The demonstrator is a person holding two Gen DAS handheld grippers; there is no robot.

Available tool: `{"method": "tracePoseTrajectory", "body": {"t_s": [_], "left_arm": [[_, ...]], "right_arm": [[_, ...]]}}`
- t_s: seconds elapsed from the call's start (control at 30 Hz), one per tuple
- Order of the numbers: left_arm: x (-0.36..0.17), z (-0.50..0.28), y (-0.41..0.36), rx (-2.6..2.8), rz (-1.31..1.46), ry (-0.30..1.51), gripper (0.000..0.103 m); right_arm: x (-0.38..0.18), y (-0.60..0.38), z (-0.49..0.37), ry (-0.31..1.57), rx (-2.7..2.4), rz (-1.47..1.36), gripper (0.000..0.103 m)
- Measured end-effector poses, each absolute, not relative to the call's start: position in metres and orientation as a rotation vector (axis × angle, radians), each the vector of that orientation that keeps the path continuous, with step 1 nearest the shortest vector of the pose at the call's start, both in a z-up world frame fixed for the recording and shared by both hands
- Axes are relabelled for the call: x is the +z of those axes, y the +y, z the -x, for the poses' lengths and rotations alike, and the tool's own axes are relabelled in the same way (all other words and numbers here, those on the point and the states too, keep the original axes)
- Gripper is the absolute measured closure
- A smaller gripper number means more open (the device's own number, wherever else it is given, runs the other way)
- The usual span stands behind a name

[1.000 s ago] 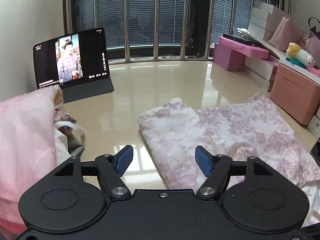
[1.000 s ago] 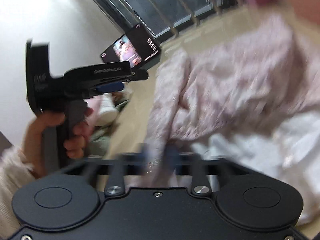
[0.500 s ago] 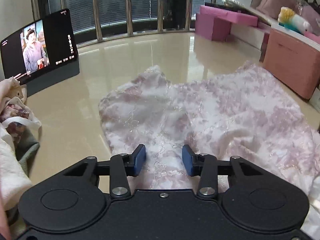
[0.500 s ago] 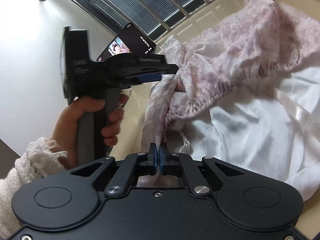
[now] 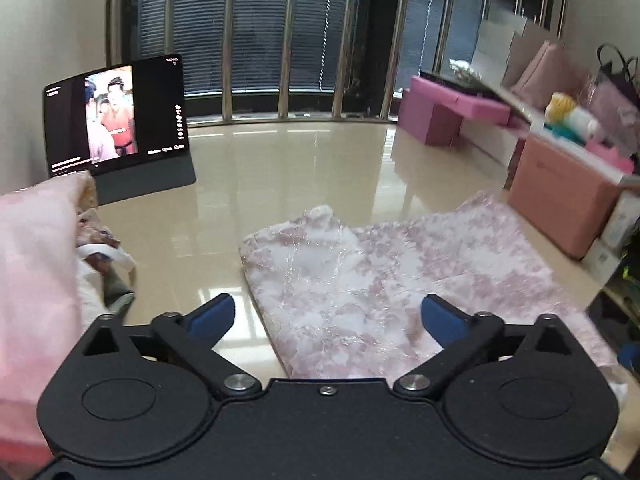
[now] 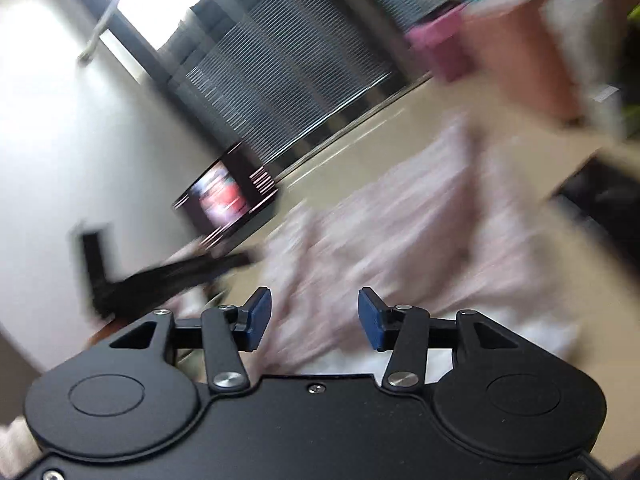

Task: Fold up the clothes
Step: 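Hold the waistband with the right gripper while the left gripper smooths the dress, then grasp the dress edge with the left gripper and lift it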

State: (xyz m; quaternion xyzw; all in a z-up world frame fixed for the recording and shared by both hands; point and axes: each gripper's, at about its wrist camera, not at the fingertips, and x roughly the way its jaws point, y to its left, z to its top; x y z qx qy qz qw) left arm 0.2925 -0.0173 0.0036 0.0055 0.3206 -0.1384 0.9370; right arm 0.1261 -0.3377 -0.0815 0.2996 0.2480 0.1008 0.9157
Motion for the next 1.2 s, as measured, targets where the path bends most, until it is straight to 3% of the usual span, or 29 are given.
{"method": "tracePoseTrajectory", "body": {"t_s": [0.47,0.6,0.67,0.7,0.73,1.0,1.2], "left_arm": [[0.065,-0.250,-0.041,-0.381,-0.007,0.592,0.000],[0.076,-0.251,-0.061,-0.385,-0.041,0.627,0.000],[0.081,-0.252,-0.070,-0.393,-0.048,0.648,0.000],[0.084,-0.253,-0.074,-0.399,-0.051,0.657,0.000],[0.085,-0.253,-0.078,-0.408,-0.059,0.669,0.000],[0.081,-0.253,-0.127,-0.491,-0.164,0.770,0.000],[0.077,-0.256,-0.184,-0.527,-0.257,0.780,0.000]], "right_arm": [[-0.115,-0.393,-0.153,0.674,0.049,-0.612,0.047],[-0.120,-0.393,-0.167,0.690,0.041,-0.607,0.056],[-0.124,-0.396,-0.170,0.704,0.053,-0.633,0.076],[-0.129,-0.398,-0.168,0.714,0.072,-0.671,0.093],[-0.134,-0.401,-0.167,0.723,0.092,-0.712,0.098],[-0.145,-0.391,-0.114,0.683,0.155,-0.795,0.099],[-0.143,-0.395,-0.105,0.638,0.140,-0.816,0.077]]}}
